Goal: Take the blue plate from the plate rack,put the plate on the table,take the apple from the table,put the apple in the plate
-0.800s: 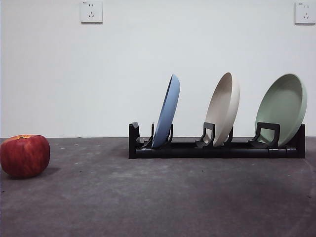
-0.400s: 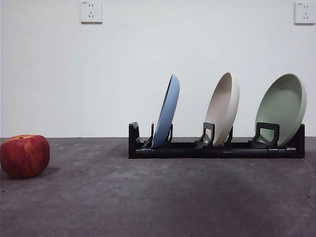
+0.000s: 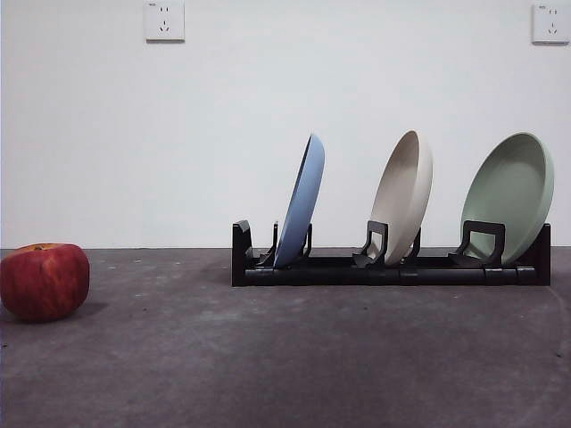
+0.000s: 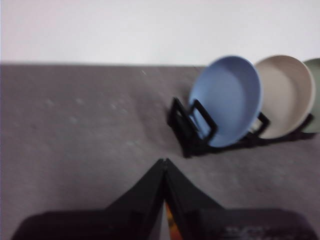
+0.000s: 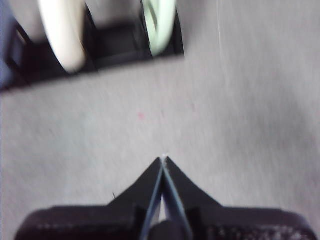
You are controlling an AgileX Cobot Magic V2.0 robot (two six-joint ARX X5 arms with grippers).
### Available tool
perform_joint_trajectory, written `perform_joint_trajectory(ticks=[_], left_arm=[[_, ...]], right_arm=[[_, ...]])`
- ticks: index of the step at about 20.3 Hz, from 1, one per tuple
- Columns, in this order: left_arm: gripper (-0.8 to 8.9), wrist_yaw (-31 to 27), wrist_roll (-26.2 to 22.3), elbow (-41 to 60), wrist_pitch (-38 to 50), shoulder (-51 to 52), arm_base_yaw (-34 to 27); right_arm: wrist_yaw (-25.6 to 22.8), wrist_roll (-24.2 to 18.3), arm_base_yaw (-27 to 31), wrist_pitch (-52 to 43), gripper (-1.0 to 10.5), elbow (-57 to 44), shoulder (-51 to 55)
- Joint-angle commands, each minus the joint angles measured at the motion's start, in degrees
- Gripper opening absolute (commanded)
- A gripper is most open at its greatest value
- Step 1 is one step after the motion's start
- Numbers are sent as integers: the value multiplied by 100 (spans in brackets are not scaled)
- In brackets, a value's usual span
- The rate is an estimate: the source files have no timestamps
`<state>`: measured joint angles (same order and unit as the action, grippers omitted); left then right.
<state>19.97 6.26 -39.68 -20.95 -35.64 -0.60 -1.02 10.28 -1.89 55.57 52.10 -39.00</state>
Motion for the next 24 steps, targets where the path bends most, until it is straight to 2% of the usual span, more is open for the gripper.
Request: perform_joint_trajectory(ticks=[1,6,10,15,19,22,24], left_arm=[[-5,317,450,-168,-76,-396,-11],[-5,837,472,-1115,-966,-1832,-9],[-5,1432,446,-2302,-1690,-3121,57],[-5,1502,380,-3722,-2391,-4395,348],[-6,1504,258,-4806,-2765,-5263,748],[-5,1515,229,-5768,-3102,-6035,1097],[-5,1770,258,-6474,-3296,-6590,1290]], right_arm=[[20,4,2,201,0,138,-269],[46,-238,4,619,0,367,-664],[374,-254,4,634,0,367,-660],[940,-262,2,990,0,367,-660],[962,-271,2,1228,0,367,-660],[962,-125,2,1381,0,367,-660],[962,-122,2,1475,0,367,-658]])
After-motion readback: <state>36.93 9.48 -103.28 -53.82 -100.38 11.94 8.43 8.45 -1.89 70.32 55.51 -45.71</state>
